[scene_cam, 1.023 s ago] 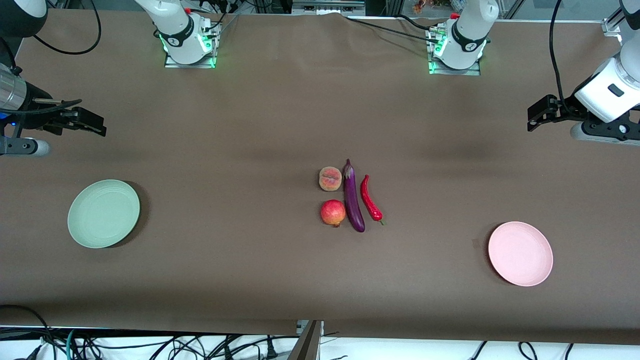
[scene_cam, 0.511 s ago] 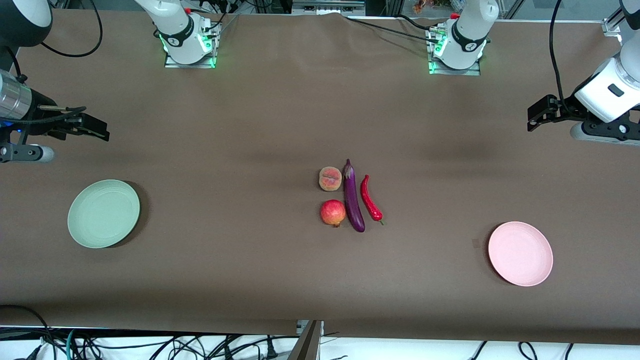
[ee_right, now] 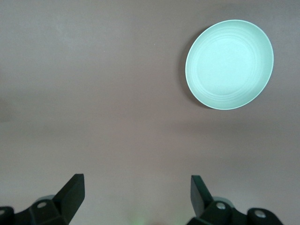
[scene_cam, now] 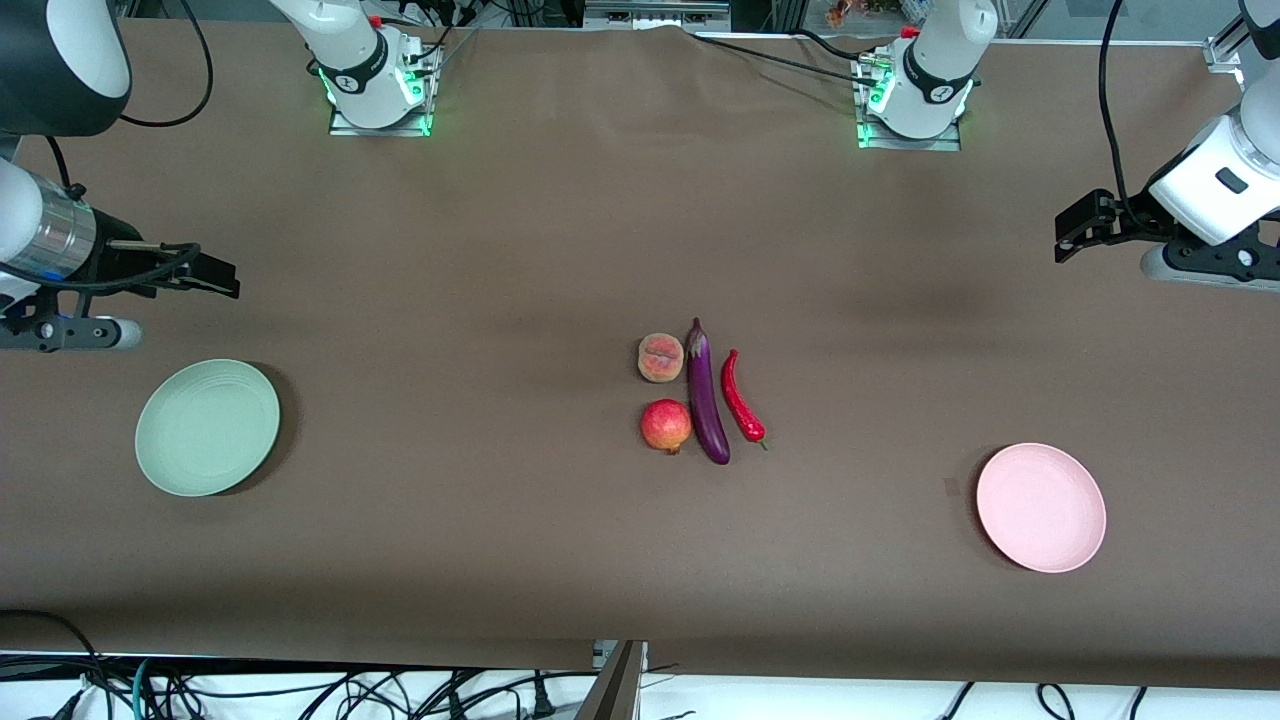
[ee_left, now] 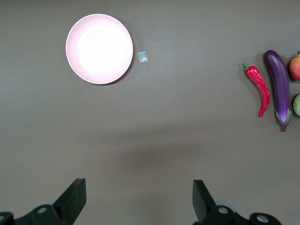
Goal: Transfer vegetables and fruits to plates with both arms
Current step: 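Reach the left gripper to the chili while the right gripper reaches the peach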
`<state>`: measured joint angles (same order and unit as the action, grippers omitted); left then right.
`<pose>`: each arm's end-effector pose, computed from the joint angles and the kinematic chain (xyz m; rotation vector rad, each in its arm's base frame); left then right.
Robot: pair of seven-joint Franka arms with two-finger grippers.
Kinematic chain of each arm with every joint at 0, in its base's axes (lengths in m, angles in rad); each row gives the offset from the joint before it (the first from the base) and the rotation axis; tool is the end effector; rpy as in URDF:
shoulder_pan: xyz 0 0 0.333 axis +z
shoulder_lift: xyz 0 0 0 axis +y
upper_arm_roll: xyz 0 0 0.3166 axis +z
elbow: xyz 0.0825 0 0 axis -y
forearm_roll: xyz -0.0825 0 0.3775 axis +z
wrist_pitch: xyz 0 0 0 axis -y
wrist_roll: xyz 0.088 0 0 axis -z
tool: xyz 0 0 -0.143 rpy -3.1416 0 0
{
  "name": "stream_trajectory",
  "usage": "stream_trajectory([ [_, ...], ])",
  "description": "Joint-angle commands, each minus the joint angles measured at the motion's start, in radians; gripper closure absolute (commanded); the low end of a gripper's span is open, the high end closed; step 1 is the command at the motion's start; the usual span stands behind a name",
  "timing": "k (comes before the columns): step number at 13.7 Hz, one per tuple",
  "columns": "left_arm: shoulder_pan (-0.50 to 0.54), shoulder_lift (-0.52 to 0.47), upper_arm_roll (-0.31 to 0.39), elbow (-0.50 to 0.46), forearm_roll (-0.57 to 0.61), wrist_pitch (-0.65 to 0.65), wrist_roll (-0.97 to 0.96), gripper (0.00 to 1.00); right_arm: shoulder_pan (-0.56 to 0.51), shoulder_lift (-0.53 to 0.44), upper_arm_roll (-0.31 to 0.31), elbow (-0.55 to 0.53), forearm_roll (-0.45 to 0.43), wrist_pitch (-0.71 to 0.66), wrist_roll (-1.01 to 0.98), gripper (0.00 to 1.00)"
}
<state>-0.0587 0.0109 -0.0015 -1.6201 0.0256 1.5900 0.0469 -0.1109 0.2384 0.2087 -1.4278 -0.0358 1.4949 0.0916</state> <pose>0.5490 -0.0295 0.5619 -3.1106 0.1683 0.0636 0.5988 0.0410 0.5140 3.1284 0.0075 -0.2614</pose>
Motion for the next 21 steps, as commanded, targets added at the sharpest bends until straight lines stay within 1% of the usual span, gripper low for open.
stream_trajectory([
  [1, 0.007, -0.020, -0.006, -0.011, -0.016, -0.012, -0.005, 0.00, 0.019, 0.024, 0.002, 0.009, 0.013, -0.001, -0.013, 0.00],
  [4, 0.007, -0.016, -0.006, -0.011, -0.019, -0.012, -0.009, 0.00, 0.027, 0.054, 0.002, 0.009, 0.014, 0.004, -0.012, 0.00],
  [6, -0.004, 0.055, -0.006, -0.012, -0.020, -0.013, -0.010, 0.00, 0.043, 0.071, 0.003, 0.007, 0.022, 0.040, 0.003, 0.00],
  [7, -0.012, 0.081, -0.009, -0.014, -0.021, -0.013, -0.007, 0.00, 0.054, 0.090, 0.003, 0.007, 0.042, 0.072, 0.005, 0.00],
  [9, -0.047, 0.188, -0.009, -0.009, -0.067, 0.022, -0.033, 0.00, 0.088, 0.136, 0.002, 0.007, 0.060, 0.138, 0.007, 0.00],
  [11, -0.075, 0.266, -0.011, 0.003, -0.076, 0.126, -0.071, 0.00, 0.126, 0.159, 0.003, 0.007, 0.062, 0.191, 0.081, 0.00],
  [12, -0.091, 0.299, -0.011, 0.009, -0.076, 0.148, -0.079, 0.00, 0.149, 0.176, 0.003, 0.007, 0.060, 0.209, 0.132, 0.00],
  [13, -0.114, 0.328, -0.011, 0.011, -0.079, 0.178, -0.105, 0.00, 0.189, 0.189, 0.003, 0.007, 0.062, 0.241, 0.179, 0.00],
  [15, -0.171, 0.386, -0.011, 0.009, -0.093, 0.284, -0.215, 0.00, 0.268, 0.235, 0.003, 0.007, 0.062, 0.309, 0.278, 0.00],
  [18, -0.225, 0.471, -0.011, 0.009, -0.099, 0.405, -0.352, 0.00, 0.377, 0.321, 0.003, 0.007, 0.060, 0.453, 0.452, 0.00],
  [21, -0.242, 0.555, -0.011, 0.009, -0.105, 0.510, -0.401, 0.00, 0.488, 0.401, 0.002, 0.009, 0.050, 0.603, 0.611, 0.00],
])
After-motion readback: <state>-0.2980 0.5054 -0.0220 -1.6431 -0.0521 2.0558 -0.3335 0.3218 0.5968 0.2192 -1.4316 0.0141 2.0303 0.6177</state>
